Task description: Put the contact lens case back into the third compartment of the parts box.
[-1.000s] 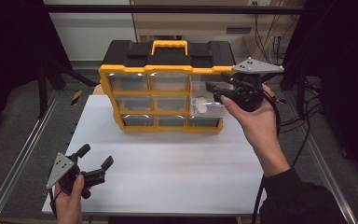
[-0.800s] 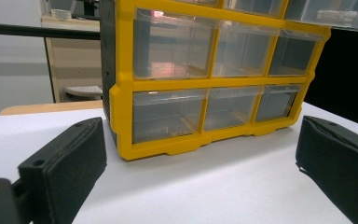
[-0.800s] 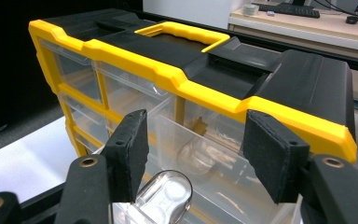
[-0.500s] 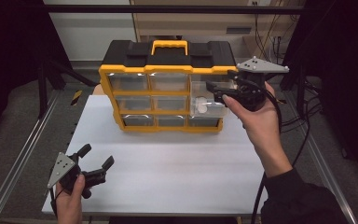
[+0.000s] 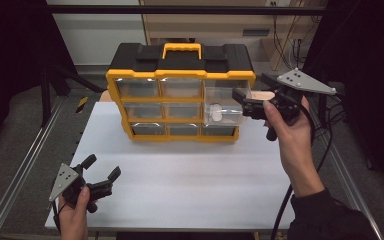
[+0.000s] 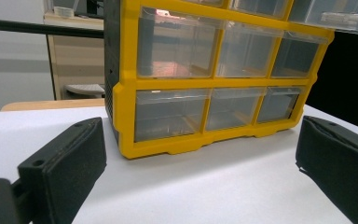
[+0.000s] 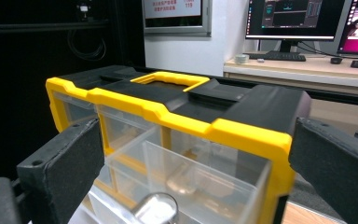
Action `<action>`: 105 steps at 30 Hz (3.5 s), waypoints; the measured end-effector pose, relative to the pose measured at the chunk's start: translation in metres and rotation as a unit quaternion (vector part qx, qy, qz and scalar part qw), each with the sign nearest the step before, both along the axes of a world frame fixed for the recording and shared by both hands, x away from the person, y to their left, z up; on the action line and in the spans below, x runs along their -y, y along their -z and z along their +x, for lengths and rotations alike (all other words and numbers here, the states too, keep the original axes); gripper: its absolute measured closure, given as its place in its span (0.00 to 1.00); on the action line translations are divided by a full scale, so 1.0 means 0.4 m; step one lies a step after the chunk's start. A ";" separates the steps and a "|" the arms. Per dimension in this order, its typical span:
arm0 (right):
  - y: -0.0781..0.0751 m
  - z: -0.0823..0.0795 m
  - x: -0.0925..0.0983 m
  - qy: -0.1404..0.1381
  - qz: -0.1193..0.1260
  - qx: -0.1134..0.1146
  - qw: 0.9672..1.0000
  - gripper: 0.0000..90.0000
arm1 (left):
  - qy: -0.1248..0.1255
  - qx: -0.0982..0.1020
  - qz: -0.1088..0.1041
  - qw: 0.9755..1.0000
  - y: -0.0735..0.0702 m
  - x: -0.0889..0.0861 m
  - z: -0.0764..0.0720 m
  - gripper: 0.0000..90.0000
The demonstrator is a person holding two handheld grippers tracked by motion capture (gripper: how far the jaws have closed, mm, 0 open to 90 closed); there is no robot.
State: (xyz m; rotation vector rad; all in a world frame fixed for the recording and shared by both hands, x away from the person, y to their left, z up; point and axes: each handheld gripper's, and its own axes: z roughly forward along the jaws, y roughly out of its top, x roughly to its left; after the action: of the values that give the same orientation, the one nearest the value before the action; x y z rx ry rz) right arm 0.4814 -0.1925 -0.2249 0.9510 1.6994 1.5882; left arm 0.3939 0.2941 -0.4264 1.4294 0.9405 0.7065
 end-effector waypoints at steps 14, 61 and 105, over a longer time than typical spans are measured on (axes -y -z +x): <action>0.072 -0.040 0.108 0.012 0.025 0.013 1.000 0.03 | 0.001 -0.005 0.001 1.000 0.003 0.001 0.002 0.01; 0.460 -0.145 0.175 0.040 -0.009 -0.058 0.997 0.05 | 0.011 -0.004 0.011 1.000 0.004 0.012 0.002 0.01; 0.552 -0.154 0.124 -0.002 -0.019 -0.077 0.997 0.05 | 0.014 -0.003 0.017 1.000 0.004 0.013 0.002 0.01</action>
State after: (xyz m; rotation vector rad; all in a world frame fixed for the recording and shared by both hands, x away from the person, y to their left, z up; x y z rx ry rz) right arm 0.4198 -0.2421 -0.4458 1.0750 1.8299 1.5120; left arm 0.3948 0.2890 -0.4278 1.4725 0.9150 0.7024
